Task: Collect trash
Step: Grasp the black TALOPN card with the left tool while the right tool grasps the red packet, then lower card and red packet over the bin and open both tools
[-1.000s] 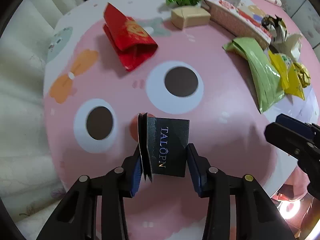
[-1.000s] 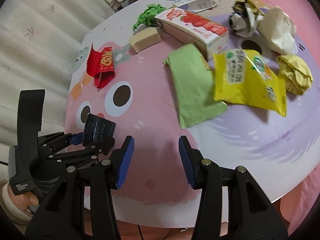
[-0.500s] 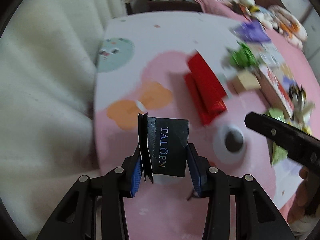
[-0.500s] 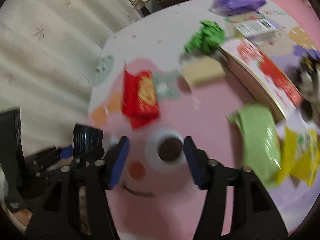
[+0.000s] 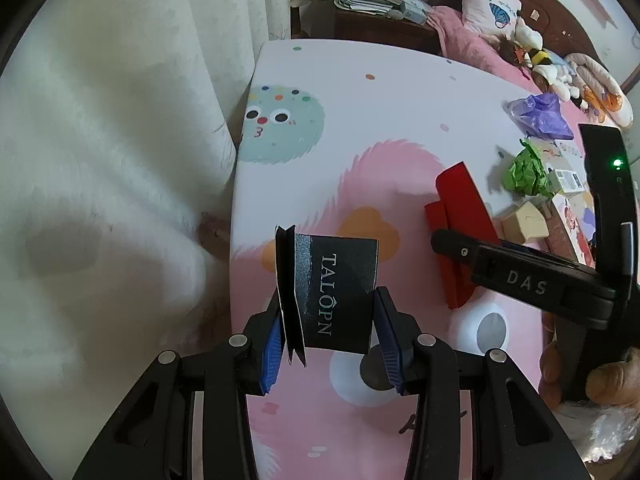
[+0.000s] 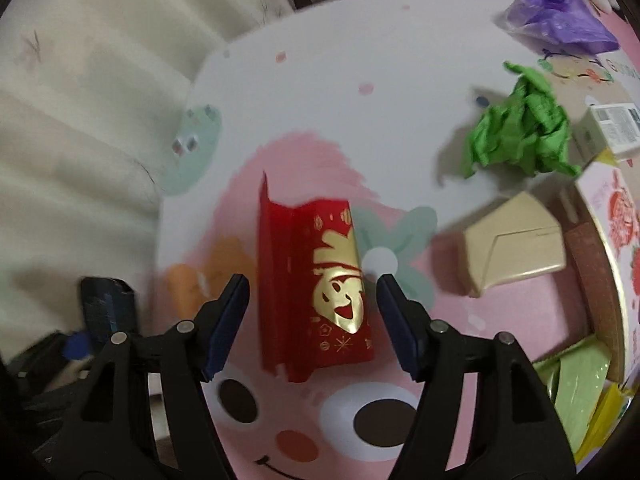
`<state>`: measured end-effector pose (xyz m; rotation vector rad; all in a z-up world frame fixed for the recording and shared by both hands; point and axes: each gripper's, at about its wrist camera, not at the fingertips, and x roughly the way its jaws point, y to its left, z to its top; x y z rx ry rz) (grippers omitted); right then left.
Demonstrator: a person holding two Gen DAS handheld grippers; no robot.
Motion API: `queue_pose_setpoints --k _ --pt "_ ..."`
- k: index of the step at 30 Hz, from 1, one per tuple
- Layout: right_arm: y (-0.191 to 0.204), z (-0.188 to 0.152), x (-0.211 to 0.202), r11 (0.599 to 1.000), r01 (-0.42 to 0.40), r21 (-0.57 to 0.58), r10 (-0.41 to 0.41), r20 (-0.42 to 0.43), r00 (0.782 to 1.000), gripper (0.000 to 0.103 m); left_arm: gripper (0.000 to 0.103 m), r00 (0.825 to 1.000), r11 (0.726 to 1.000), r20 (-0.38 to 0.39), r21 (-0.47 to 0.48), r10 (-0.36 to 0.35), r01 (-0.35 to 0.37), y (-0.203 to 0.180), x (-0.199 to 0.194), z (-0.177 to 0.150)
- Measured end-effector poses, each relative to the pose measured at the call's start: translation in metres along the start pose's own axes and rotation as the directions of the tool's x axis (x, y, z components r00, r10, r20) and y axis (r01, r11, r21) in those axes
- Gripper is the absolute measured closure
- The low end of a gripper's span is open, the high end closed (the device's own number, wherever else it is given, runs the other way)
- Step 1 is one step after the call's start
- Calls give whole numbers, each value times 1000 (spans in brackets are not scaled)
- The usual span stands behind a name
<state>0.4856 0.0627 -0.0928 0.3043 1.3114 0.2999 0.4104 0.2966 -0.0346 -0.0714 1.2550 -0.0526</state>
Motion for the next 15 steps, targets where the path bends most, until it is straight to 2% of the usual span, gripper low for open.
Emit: queue_pose_setpoints --k 2,4,5,8,10,15 --pt "4 -3 2 1000 12 -27 -12 13 1000 43 62 1000 1000 -3 -1 -2 2 0 2 -3" --pt "7 -6 6 999 9 -45 -9 -4 1000 56 62 1000 1000 -11 0 0 0 -1 5 -7" --pt "10 -8 6 997 30 -67 -30 10 1000 59 62 1000 1000 -13 0 1 -1 -1 6 -9" --pt "15 -15 4 996 27 -88 -25 21 999 64 62 1000 1000 -19 4 0 0 -4 7 -16" --pt "18 -20 2 995 23 -100 -21 25 999 72 62 1000 1000 -21 14 -2 2 -9 6 -22" --pt "16 -41 -19 994 -16 -112 21 45 999 75 62 1000 999 -19 38 -5 6 -26 -3 -38"
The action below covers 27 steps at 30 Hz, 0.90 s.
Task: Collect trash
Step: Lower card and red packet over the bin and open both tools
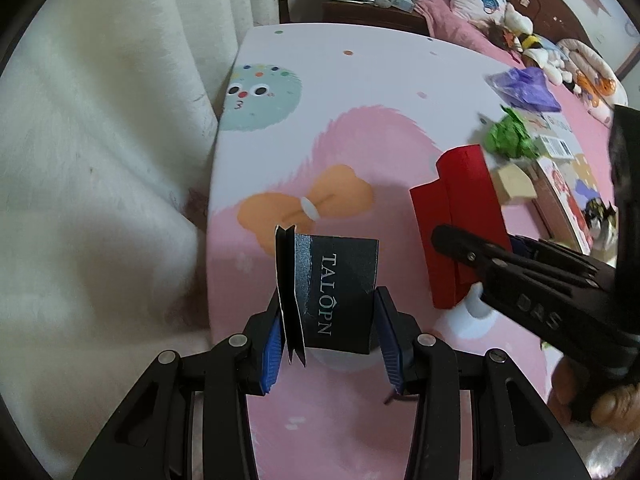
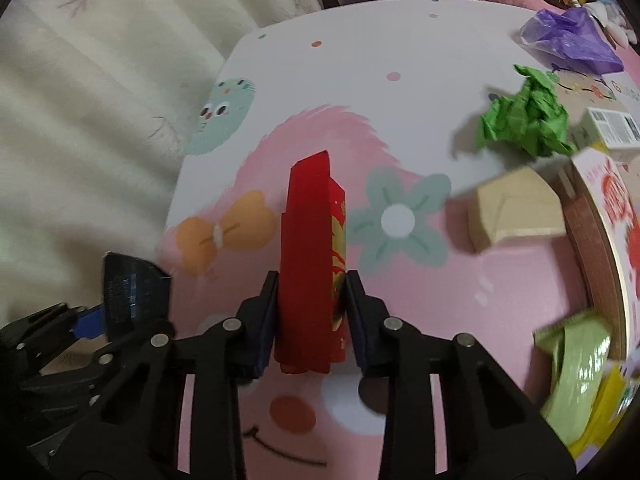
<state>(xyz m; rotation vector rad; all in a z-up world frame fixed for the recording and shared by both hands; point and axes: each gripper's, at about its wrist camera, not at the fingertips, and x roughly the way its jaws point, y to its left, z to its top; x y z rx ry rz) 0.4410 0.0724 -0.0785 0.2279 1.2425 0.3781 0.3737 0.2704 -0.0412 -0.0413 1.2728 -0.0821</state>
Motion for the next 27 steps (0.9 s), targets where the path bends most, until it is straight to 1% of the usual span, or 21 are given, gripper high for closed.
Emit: queue_pose_setpoints --k 2,6,11,19,22,23,25,27 --pt "-1 -12 -14 1000 -16 -3 16 16 1000 75 62 1000 1000 2 10 -3 3 -8 -5 -7" --pt "-6 -42 -47 999 -30 -10 31 41 999 75 62 1000 999 19 36 -5 5 -34 -22 -31" --pt "-27 -98 -100 998 -55 -10 56 57 997 76 62 1000 998 29 70 -5 3 -78 -43 -75" --pt "-74 -196 -177 995 -47 -85 51 48 998 76 62 999 994 44 105 8 -12 -167 -74 -179" --pt "-95 -237 -210 992 -42 -116 49 54 997 76 62 999 993 42 117 10 -15 -199 -84 -222" --pt "-102 -250 -219 992 -40 -121 47 55 997 76 62 999 993 42 121 8 -13 -213 -89 -240" --pt "-117 -273 -234 992 -36 -118 43 54 998 76 62 999 992 47 129 6 -12 -229 -95 -265" --pt "-130 -293 -247 994 -42 -105 48 52 997 75 62 999 990 43 138 10 -16 -250 -99 -300"
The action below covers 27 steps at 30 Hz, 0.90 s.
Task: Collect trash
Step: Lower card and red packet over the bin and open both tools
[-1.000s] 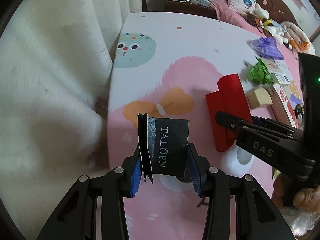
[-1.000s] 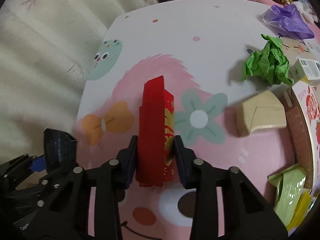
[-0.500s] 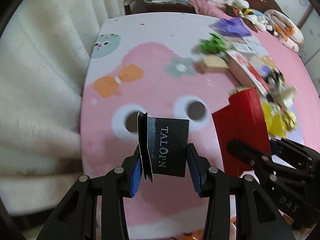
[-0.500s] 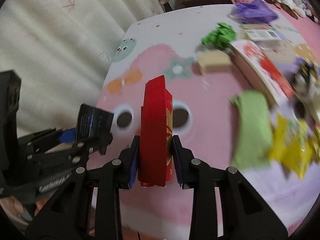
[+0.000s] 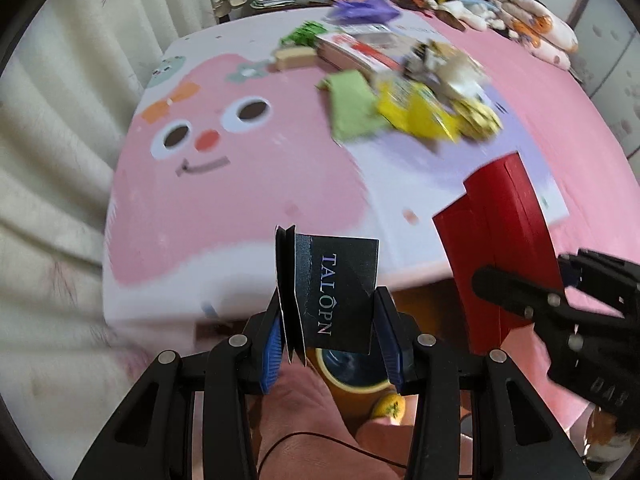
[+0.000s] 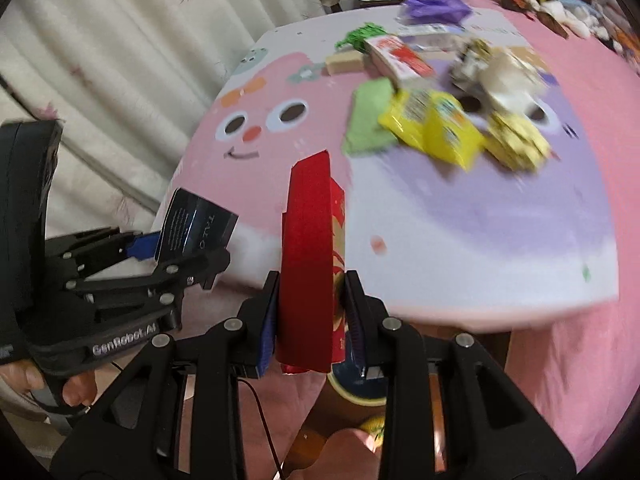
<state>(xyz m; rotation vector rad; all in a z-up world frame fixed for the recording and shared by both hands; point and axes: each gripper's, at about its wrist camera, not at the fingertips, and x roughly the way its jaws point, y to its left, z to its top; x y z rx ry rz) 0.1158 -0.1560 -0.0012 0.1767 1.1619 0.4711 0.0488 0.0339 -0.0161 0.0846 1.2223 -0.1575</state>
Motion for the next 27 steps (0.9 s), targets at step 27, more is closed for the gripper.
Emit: queue_pose_setpoints --k 27 --pt "-122 -234 92 941 49 334 23 -207 978 74 61 954 999 -298 -11 -42 41 -85 167 -167"
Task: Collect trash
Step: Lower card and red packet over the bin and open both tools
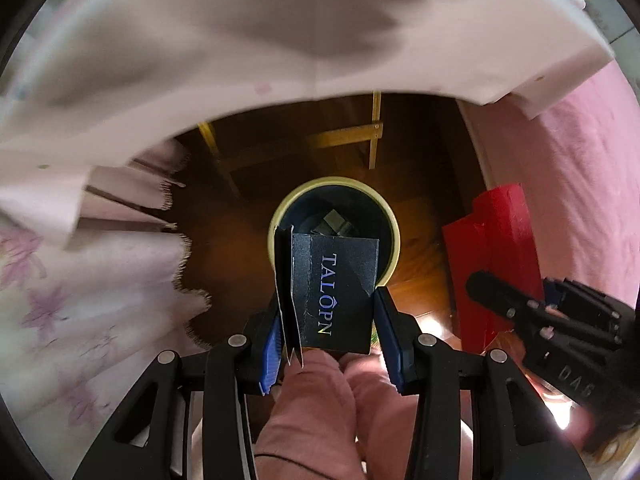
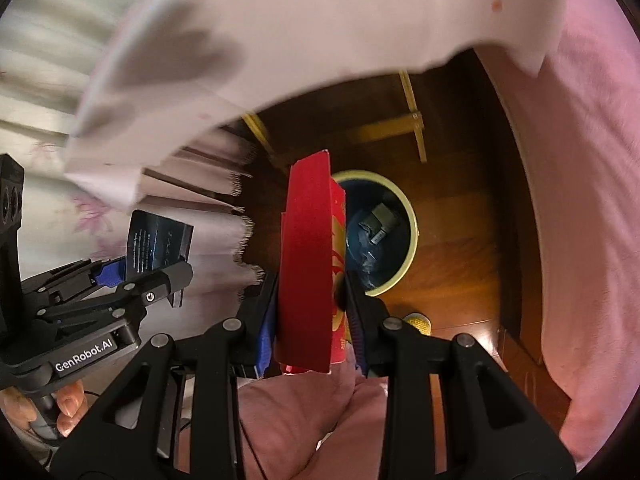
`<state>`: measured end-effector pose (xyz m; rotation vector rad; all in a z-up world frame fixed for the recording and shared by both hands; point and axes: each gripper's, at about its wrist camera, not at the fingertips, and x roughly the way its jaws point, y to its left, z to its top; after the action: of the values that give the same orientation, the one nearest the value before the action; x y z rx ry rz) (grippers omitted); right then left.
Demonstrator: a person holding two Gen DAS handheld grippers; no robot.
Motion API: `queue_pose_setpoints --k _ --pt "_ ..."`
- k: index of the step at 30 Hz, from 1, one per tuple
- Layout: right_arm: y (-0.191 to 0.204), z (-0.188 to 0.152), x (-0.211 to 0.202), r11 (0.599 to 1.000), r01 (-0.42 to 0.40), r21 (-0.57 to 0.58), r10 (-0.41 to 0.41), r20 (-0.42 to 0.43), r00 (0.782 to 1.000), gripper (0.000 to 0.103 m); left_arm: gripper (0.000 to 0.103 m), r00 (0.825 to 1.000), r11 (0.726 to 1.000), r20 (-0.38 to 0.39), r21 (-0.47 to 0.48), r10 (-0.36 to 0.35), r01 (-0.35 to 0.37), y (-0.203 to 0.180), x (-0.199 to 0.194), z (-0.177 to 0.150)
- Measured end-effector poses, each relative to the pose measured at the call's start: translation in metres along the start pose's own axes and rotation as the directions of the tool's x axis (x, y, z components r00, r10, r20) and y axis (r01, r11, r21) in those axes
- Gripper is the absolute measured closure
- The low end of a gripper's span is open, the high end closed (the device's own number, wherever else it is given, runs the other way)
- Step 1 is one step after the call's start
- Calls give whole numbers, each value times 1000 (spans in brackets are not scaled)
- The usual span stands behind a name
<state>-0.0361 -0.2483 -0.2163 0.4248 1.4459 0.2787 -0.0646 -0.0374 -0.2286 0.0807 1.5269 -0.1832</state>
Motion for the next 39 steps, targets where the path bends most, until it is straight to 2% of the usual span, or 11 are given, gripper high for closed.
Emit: queue_pose_setpoints --k 6,12,14,16,20,27,31,39 --pt "-25 -7 78 998 60 14 -59 -23 998 74 61 1000 1000 -9 23 -16 17 4 79 8" --pt "-52 -21 149 994 106 35 -104 -51 993 72 59 1000 999 -15 54 7 -6 19 144 22" --pt "-59 -24 166 992 113 49 -110 -55 992 72 54 1000 998 -18 55 6 -5 24 160 25" --pt "-62 -24 178 991 116 59 -113 -57 992 70 37 999 998 -34 55 7 -5 31 176 27" --pt "-65 -19 199 990 117 76 -113 -55 992 69 24 999 998 -38 61 26 -23 42 191 27" --pt "-55 -10 208 991 113 69 -110 -55 992 62 22 999 999 14 17 45 -45 66 171 31" --pt "-39 -2 197 992 110 57 -109 -26 994 46 22 997 999 53 6 54 -54 74 140 33" --pt "0 11 149 991 117 62 -118 22 993 40 22 994 999 101 2 43 -44 86 54 37"
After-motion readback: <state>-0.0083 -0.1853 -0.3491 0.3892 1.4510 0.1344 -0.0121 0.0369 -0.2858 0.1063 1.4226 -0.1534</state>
